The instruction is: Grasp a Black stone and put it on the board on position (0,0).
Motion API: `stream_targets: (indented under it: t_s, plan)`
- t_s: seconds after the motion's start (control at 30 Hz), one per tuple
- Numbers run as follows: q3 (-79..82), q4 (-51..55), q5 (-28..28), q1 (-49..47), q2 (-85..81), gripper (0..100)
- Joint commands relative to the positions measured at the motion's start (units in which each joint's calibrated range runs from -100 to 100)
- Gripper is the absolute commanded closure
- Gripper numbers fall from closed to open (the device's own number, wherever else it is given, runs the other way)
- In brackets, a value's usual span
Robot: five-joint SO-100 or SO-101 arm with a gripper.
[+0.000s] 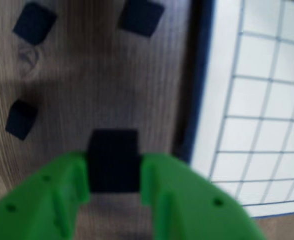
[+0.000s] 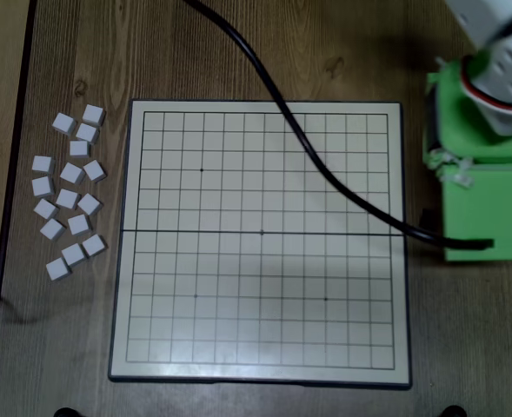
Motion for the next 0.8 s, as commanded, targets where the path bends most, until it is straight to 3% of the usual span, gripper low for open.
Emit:
stream_targets:
  t_s: [0.0,0.77]
  plan:
    - [-2.57,1.38,2.15,3.87,-9.37,94]
    - [5.65,2.87,16.41,31.18,-23.62,94]
